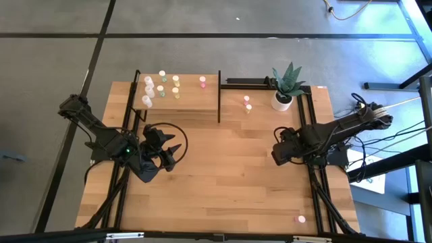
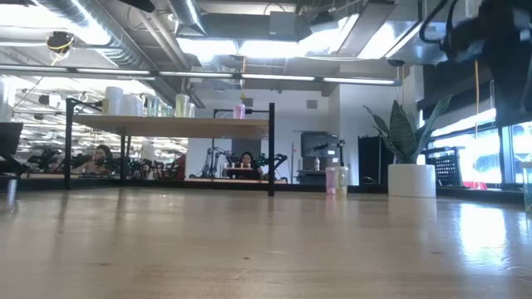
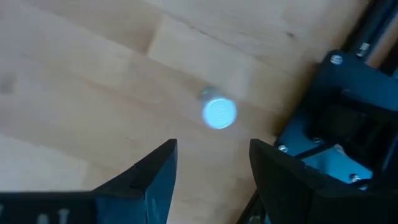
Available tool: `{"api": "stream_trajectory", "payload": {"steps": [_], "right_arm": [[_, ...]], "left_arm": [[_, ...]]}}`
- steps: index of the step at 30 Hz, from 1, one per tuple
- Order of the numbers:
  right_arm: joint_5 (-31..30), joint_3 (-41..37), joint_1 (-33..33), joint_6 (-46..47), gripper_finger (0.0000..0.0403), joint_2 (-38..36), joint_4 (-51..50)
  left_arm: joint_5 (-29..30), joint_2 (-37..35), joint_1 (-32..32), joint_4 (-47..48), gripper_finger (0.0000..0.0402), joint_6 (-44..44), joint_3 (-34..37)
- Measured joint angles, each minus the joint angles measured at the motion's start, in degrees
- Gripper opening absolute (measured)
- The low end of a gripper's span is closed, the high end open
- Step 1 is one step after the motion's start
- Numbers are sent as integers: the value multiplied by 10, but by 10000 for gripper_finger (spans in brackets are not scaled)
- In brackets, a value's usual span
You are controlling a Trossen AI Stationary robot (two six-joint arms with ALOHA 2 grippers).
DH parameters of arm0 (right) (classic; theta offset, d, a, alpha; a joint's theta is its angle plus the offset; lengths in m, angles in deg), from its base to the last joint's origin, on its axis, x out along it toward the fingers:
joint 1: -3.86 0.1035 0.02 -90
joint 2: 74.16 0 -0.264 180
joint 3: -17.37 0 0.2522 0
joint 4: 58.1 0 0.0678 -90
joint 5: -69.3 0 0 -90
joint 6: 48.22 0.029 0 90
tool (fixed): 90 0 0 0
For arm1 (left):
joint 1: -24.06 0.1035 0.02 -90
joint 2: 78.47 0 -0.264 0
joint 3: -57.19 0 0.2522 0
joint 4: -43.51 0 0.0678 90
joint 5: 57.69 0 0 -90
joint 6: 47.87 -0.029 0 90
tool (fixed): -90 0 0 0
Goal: Pick and place medicine bottles onto shelf by color
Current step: Put the blue pill bottle aligned with the other blue pill bottle on the shelf
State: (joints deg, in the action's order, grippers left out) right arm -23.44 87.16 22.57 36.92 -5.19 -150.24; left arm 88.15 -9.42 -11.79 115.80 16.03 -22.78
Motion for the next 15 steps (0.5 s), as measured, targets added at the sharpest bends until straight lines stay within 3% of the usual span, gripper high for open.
{"api": "stream_trajectory", "payload": {"steps": [6,15], "right_arm": [[42,-56,-29,-19,202,0,38],[44,-115,-44,-17,202,0,93]], "left_arm": [[0,0,0,-4,202,0,0],[0,0,0,-13,202,1,0]]}}
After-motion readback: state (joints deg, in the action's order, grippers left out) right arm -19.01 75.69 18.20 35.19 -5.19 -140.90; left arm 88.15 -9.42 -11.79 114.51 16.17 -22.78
